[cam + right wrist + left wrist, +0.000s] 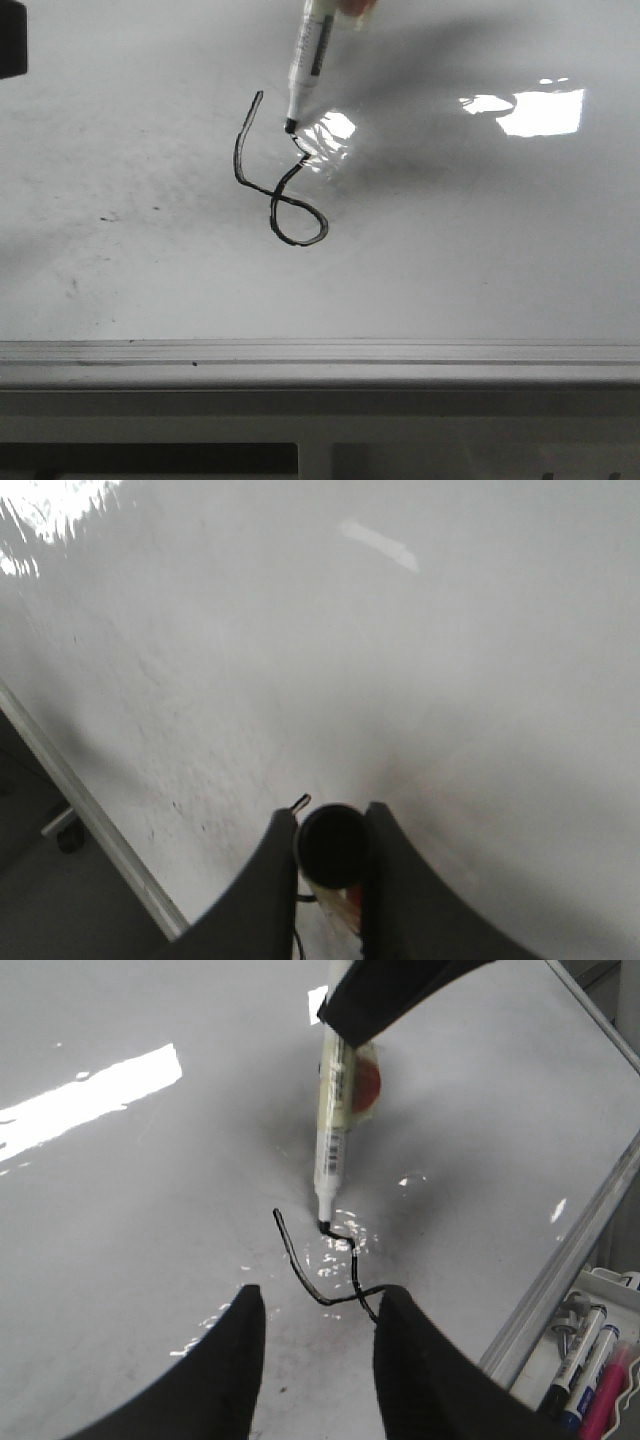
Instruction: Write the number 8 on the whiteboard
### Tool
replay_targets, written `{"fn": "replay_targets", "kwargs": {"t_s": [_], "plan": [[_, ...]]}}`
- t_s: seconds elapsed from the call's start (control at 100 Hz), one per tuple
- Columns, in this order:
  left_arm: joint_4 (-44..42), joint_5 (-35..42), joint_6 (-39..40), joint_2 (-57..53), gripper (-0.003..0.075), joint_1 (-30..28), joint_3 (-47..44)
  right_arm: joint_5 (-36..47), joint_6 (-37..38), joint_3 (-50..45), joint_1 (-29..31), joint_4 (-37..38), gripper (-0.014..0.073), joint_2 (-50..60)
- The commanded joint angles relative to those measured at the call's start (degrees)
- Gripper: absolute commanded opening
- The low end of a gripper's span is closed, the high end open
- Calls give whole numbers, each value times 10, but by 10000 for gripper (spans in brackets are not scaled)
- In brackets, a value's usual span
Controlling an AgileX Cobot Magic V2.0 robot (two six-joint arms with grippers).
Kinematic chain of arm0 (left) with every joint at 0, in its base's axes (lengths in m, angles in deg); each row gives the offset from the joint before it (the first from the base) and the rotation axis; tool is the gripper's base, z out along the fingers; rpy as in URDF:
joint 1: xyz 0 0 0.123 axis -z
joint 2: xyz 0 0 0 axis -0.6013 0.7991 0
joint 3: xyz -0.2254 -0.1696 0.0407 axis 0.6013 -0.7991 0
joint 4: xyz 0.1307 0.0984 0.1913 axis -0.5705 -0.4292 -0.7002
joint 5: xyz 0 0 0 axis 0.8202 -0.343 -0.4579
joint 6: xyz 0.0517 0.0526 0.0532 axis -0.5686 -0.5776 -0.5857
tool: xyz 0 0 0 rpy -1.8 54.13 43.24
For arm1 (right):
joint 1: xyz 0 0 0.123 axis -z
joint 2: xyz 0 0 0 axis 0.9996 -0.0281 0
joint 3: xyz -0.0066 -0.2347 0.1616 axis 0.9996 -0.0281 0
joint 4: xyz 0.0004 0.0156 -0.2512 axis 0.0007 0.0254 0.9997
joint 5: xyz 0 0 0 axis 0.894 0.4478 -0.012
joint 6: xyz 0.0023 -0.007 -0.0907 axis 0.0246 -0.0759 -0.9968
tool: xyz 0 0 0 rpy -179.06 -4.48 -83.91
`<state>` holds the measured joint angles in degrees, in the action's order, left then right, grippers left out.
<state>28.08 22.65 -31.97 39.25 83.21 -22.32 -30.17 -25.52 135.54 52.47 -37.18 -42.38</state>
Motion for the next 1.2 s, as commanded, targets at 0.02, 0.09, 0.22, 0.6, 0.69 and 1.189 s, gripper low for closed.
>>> {"fn": "replay_targets", "kwargs": {"t_s": [0.02, 0.09, 0.22, 0.6, 0.69, 1.189], "plan": [[9, 23, 3, 0, 251, -2, 16, 57, -9, 19, 0, 18, -53, 19], [9, 22, 3, 0, 251, -2, 16, 52, -9, 19, 0, 17, -53, 23], [9, 23, 3, 0, 251, -2, 16, 61, -11, 19, -13, 17, -53, 32], [0, 32, 3, 31, 252, 8, 16, 15, -11, 19, -59, 10, -53, 45], [0, 56, 3, 74, 253, 28, 16, -1, -11, 19, -75, 9, -53, 39], [40, 271, 3, 233, 253, 50, 29, -18, 2, 19, -126, 6, -53, 7]]}}
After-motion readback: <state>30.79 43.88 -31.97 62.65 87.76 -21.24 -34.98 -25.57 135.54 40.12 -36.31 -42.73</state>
